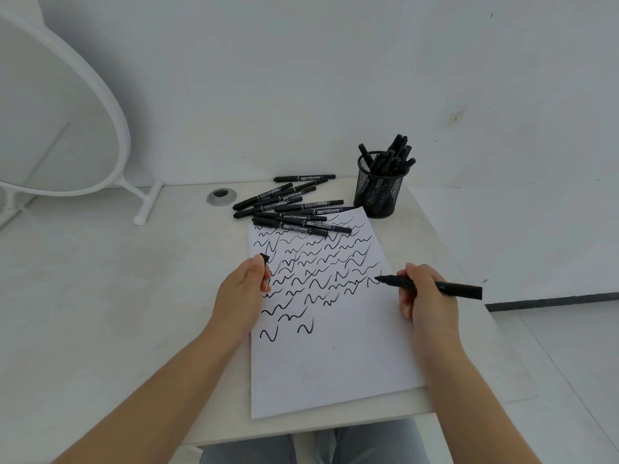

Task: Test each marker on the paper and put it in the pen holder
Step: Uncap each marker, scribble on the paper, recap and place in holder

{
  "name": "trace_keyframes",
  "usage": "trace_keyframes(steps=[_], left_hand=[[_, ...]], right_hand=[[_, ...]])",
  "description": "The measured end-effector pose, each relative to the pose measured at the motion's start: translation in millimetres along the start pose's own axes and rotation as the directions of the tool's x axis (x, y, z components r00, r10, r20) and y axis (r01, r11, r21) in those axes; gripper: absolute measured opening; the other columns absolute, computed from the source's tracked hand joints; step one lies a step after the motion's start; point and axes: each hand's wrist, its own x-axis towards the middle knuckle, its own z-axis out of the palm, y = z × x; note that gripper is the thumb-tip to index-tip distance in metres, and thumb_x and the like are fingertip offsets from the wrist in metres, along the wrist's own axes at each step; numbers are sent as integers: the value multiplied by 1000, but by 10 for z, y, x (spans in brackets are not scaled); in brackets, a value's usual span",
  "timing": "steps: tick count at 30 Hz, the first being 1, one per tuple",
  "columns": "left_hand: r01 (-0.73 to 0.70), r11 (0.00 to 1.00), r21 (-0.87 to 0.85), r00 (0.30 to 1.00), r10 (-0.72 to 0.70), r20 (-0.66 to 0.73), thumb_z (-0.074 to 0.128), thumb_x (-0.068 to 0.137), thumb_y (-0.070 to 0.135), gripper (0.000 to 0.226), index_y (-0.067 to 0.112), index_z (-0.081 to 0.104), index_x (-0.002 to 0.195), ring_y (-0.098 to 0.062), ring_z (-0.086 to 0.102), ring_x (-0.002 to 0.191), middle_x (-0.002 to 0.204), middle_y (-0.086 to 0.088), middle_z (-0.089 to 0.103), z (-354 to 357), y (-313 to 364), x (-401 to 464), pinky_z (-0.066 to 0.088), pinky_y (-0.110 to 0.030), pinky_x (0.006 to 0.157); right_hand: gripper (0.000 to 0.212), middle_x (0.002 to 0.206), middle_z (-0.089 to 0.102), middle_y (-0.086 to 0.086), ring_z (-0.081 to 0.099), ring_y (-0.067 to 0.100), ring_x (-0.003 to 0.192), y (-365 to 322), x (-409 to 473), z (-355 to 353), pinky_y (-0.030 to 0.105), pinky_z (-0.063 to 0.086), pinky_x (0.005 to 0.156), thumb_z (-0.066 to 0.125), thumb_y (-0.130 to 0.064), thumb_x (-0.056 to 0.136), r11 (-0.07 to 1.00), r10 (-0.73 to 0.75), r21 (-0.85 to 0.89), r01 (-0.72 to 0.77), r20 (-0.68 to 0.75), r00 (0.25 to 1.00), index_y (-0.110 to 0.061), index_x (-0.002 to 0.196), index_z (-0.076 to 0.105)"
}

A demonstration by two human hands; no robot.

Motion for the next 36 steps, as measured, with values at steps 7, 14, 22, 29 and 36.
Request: trace_keyframes(steps=[7, 14, 22, 29, 36], left_hand=[[-128, 985, 120, 992, 128, 6, 34, 97, 33, 38, 20, 49, 65, -7, 53, 66, 62, 7, 54, 32, -138, 110, 38, -14, 61], [-373, 909, 187, 927, 372, 45, 34, 90, 39, 31, 25, 49, 68, -3, 56, 59, 57, 2, 58, -102, -193, 100, 39, -11, 56], [-368, 888, 277, 925, 319, 208, 34, 85, 46, 32, 25, 50, 67, 2, 58, 57, 55, 5, 60, -81, -182, 58, 43, -27, 56], [-348, 895, 278, 930, 292, 223, 34, 85, 46, 31, 28, 49, 65, 3, 55, 55, 55, 4, 60, -83, -167, 57, 35, -23, 52], [-354, 892, 280, 929, 301, 215, 36, 85, 47, 29, 29, 48, 66, -2, 53, 55, 55, 4, 58, -91, -178, 45, 36, -23, 52]], right_hand=[[28, 45, 46, -9, 37, 7, 43, -2, -39, 12, 21, 30, 48, 55, -25, 85, 991, -42, -129, 39, -16, 999, -22, 56, 53], [19, 51, 59, -8, 50, 5, 46, -99, -151, 279, 13, 38, 45, 68, -14, 79, 947, -103, -259, 189, 313, 944, -22, 66, 56], [21, 45, 42, -9, 35, 9, 44, 92, -188, 352, 17, 26, 41, 59, -24, 66, 887, -113, -399, 234, 303, 946, -15, 55, 44], [27, 46, 47, -12, 38, 4, 43, 136, -188, 348, 14, 27, 43, 66, -24, 74, 837, -121, -460, 297, 374, 920, -19, 58, 46], [27, 56, 56, -12, 47, 2, 53, 111, -173, 342, 11, 34, 51, 71, -12, 75, 861, -259, -383, 336, 239, 936, -24, 59, 52]])
